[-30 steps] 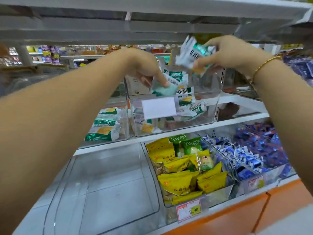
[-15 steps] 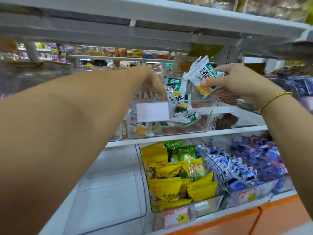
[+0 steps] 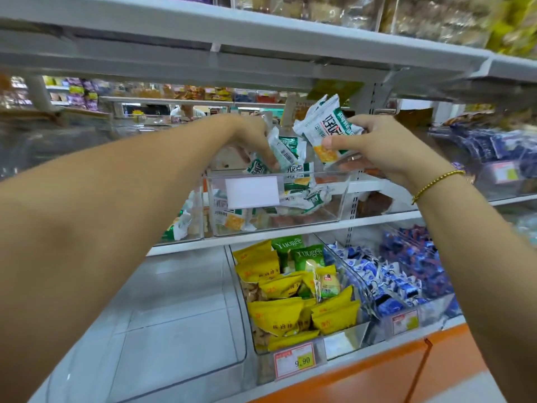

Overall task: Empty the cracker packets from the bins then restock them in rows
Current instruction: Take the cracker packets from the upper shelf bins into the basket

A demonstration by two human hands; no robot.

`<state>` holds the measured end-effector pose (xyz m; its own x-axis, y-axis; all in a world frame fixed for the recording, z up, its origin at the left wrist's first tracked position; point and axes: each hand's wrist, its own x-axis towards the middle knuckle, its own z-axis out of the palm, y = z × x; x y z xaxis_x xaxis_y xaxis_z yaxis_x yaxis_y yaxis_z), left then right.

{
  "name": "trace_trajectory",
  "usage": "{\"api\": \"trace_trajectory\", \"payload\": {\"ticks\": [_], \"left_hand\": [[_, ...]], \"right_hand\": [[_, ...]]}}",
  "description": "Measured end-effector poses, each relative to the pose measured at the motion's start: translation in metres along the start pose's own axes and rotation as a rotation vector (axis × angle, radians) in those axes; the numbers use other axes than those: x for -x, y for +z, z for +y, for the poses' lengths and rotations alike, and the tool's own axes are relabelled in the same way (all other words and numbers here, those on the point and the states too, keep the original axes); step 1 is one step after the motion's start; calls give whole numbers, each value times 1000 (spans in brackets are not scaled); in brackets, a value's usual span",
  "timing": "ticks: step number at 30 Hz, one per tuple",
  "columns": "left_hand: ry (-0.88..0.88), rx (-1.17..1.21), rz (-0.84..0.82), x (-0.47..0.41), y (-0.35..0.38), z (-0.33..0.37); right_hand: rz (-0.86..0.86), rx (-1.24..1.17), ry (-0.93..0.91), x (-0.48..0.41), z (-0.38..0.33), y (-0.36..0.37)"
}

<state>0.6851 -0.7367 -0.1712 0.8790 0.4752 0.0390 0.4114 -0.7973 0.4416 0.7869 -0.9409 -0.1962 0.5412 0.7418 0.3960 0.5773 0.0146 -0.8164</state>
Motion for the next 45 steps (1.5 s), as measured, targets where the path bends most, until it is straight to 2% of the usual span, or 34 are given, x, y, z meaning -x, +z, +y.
{"api": "trace_trajectory", "payload": {"ticks": [4, 7, 11, 15, 18, 21, 26, 28, 30, 32, 36, 39, 42, 45], "left_hand": [[156, -41, 374, 55, -8, 13], [228, 58, 549, 109, -6, 14], [193, 104, 695, 179, 22, 1], [106, 128, 696, 244, 76, -22], [-10, 231, 612, 282, 126, -57], [-228, 266, 452, 317, 191, -102], [-606, 284, 13, 380, 289, -165], [-644, 220, -180, 398, 313, -179], [-674, 178, -281, 410, 332, -189], [-702, 136, -336, 416, 353, -196], [-689, 169, -391, 425, 387, -207], [-655, 236, -281, 423, 377, -206], [-583, 299, 14, 401, 327, -194], [-350, 306, 309, 368, 243, -158]], "right_hand": [[60, -148, -58, 25, -16, 6], [36, -235, -67, 55, -23, 12], [-47, -354, -39, 109, -18, 33], [-179, -388, 40, 165, 5, 70], [-248, -378, 193, 205, 36, 109], [-397, -336, 357, 245, 75, 155], [-659, -63, 680, 310, 138, 230], [-699, -46, 750, 330, 158, 253], [-637, -125, 801, 343, 167, 274], [-576, -201, 868, 351, 176, 295], [-599, -107, 831, 361, 182, 324], [-559, 9, 718, 358, 177, 323], [-389, 39, 505, 326, 146, 294], [-178, 6, 270, 276, 81, 249]]}}
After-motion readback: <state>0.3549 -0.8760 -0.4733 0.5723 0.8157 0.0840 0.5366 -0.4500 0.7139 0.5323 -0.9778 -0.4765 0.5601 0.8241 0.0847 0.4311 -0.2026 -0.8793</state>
